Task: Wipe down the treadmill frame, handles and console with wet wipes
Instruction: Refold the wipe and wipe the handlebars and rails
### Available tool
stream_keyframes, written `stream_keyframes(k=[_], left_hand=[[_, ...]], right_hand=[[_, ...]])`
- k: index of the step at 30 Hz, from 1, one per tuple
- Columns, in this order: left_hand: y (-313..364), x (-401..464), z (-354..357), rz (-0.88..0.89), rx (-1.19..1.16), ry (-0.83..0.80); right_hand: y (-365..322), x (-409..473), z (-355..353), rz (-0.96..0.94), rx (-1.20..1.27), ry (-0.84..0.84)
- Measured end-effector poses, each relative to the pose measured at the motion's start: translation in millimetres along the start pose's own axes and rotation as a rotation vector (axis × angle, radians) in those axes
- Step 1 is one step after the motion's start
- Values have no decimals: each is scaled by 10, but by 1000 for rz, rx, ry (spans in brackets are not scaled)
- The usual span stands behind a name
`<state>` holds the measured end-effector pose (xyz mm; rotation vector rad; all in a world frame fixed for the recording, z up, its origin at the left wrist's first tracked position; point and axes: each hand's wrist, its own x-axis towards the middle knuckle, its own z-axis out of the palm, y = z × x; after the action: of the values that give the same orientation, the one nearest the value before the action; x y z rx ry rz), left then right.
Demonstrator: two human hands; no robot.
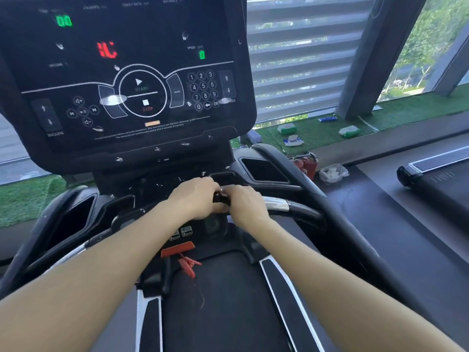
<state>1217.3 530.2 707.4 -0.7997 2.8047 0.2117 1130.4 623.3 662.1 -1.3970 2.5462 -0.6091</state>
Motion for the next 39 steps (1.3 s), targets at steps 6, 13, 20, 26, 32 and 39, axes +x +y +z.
stream_keyframes(k=[6,13,20,26,32,39], left_hand=[[-11,0,-33,-19,7,-29],[18,-5,-46,-25,22,-31],[15,7,-55,-41,8,-40],[21,22,-64,-34,25,-41],[8,24,-42,-52,-7,-37],[30,39,-56,-74,6,-39]], right_hand=[[444,-334,195,-409,30,244],[471,-305,313,-366,63,283],[738,-343,157,-566,-109,265],[524,-349,421,-516,-82,358],[942,-324,318,-597,-96,369],[295,0,91,-350,161,100]])
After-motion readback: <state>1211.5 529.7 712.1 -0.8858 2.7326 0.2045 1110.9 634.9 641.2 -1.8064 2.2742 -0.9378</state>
